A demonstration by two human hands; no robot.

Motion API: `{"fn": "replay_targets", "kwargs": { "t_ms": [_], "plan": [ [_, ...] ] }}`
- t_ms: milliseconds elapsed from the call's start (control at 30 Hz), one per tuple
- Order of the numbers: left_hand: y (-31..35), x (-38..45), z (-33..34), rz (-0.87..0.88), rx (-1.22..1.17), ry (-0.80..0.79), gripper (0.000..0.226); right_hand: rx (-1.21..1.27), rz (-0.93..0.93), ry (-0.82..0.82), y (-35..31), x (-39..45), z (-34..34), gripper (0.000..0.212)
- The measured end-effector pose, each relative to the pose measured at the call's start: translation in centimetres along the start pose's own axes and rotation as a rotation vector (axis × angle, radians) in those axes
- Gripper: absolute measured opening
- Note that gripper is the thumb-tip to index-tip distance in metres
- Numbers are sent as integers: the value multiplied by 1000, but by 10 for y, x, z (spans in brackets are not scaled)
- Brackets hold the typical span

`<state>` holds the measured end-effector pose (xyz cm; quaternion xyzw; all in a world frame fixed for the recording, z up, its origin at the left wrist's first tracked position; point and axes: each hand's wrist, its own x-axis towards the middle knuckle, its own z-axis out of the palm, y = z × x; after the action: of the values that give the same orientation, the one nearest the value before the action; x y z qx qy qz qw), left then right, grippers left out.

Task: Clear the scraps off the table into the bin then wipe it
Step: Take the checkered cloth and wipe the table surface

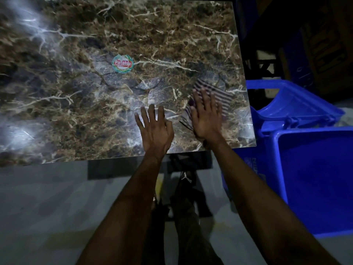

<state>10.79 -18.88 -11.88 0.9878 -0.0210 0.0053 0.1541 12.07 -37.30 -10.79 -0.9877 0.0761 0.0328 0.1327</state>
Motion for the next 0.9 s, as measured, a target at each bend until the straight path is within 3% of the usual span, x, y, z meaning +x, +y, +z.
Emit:
{"fn": "replay_targets", "kwargs": {
  "t_ms": [133,233,400,600,733,900],
  "plan": [
    [-4,4,7,115,19,-46,56,-7,-180,-15,-24,-8,7,57],
    [-4,2,7,118,17,-63,57,-29,-333,-85,-5,-51,8,58],
    [-2,2,5,176,-40,-91,58,-51,-184,-129,46,-64,-8,58],
    [-4,1,5,186,-15,-73,58,9,-51,-38,14,13,-3,57],
    [-3,1,0,189,21,-97,58,7,-226,-60,4,-8,0,57],
    [3,3,-9,155,8,-190,57,-48,-404,-140,51,-62,-10,59]
  ]
}}
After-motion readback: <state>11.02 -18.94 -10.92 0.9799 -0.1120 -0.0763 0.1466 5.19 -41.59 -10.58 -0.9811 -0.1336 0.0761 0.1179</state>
